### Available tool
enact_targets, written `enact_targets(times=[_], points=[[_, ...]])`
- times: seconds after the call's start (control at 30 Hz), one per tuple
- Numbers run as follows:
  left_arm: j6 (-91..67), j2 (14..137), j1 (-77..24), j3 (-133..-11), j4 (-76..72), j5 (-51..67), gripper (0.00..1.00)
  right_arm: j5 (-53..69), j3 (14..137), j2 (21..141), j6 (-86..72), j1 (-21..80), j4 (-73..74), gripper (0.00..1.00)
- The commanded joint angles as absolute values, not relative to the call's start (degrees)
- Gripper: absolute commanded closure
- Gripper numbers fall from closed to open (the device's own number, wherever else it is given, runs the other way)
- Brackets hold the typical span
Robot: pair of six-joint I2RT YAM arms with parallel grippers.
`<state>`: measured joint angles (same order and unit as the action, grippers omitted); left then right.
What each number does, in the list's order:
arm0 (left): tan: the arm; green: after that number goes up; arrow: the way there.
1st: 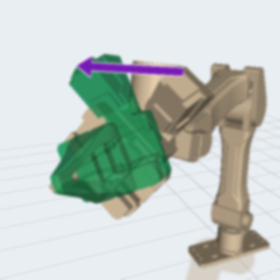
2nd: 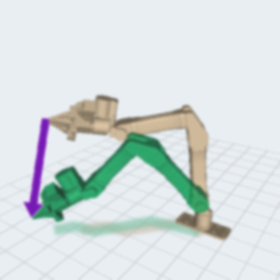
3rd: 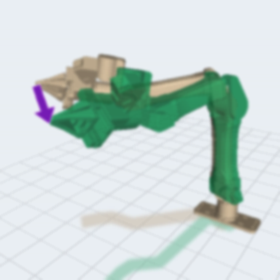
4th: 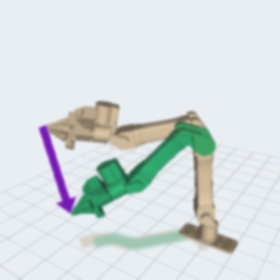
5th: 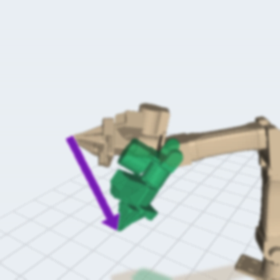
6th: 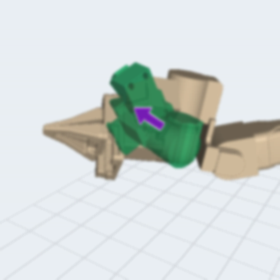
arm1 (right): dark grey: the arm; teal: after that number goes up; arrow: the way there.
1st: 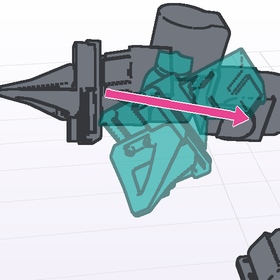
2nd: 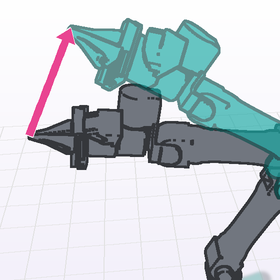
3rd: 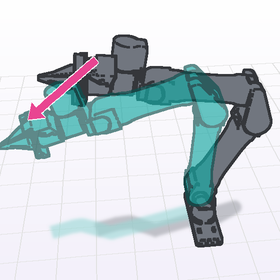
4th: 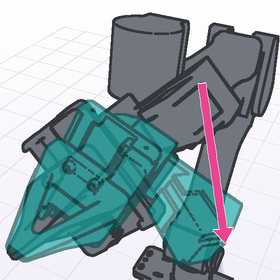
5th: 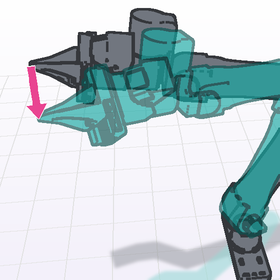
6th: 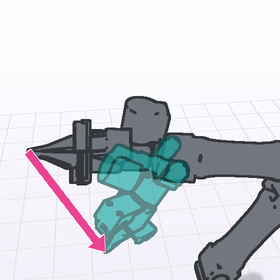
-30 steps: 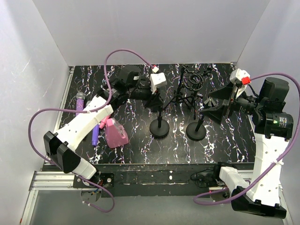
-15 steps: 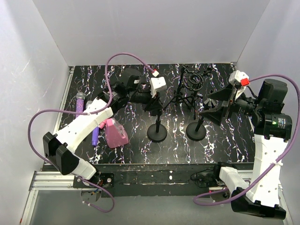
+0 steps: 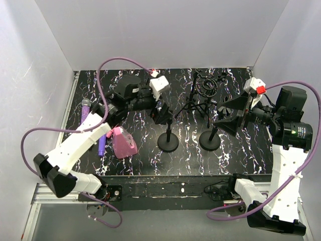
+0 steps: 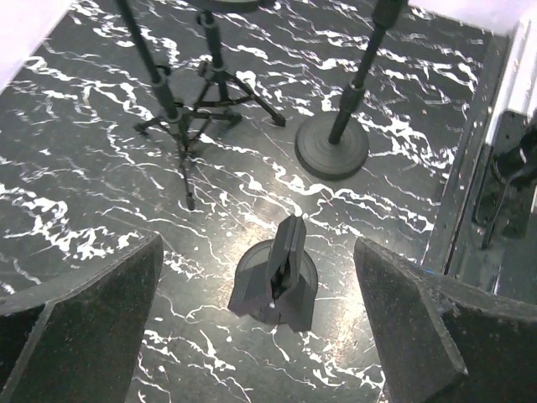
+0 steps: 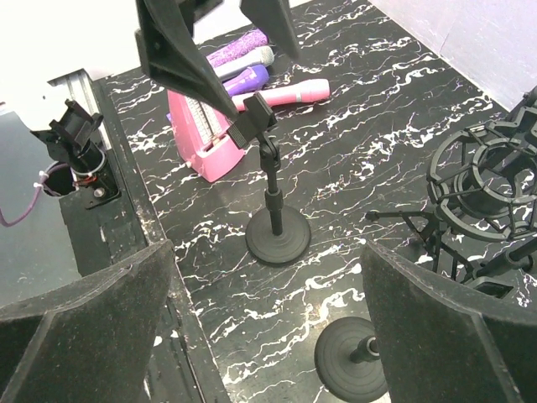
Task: Attach the microphones to the stand
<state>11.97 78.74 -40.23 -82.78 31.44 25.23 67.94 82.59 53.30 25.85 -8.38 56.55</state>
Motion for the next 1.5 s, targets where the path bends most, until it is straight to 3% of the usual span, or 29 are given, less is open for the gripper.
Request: enact_targets(times=[0.0,0.13,0.27,0.4,0.53,0.8,0.93,1.17,1.47], points=[[6.3,70.4,-39.5,-81.3,28.3,16.6,0.02,68.9,82.8,53.0,28.2,-8.5,58.1,0.02],[0.5,66.7,-34.9,-81.7,29.9,12.9,0.02,69.3,84.4,53.7,29.6,-8.5,59.9,0.02],[-7.9,66.1,-22.4,-80.3,29.9,13.8,0.02,69.2,86.9,55.2,31.0,-8.5,61.3,0.02],[-12.9,69.2,-13.3,-79.2,30.1,17.0,0.02,69.2,88.0,56.3,31.5,-8.5,61.6,0.02],[-14.2,74.5,-7.7,-80.0,34.1,11.0,0.02,69.5,89.1,57.5,32.6,-8.5,62.6,0.02],[-15.2,80.8,-6.2,-72.3,40.0,-7.1,0.11,71.0,87.7,58.5,34.3,-8.5,62.8,0.02],[-16.3,80.6,-6.2,-66.2,39.2,-13.7,0.21,71.7,86.6,58.6,35.5,-8.5,63.5,0.02],[-18.4,81.4,-4.9,-57.8,36.0,-15.6,0.34,72.4,84.8,57.7,36.2,-8.5,63.6,0.02],[-18.1,85.4,-1.2,-55.4,31.8,-11.9,0.37,72.9,82.9,56.6,36.3,-8.4,63.4,0.02]])
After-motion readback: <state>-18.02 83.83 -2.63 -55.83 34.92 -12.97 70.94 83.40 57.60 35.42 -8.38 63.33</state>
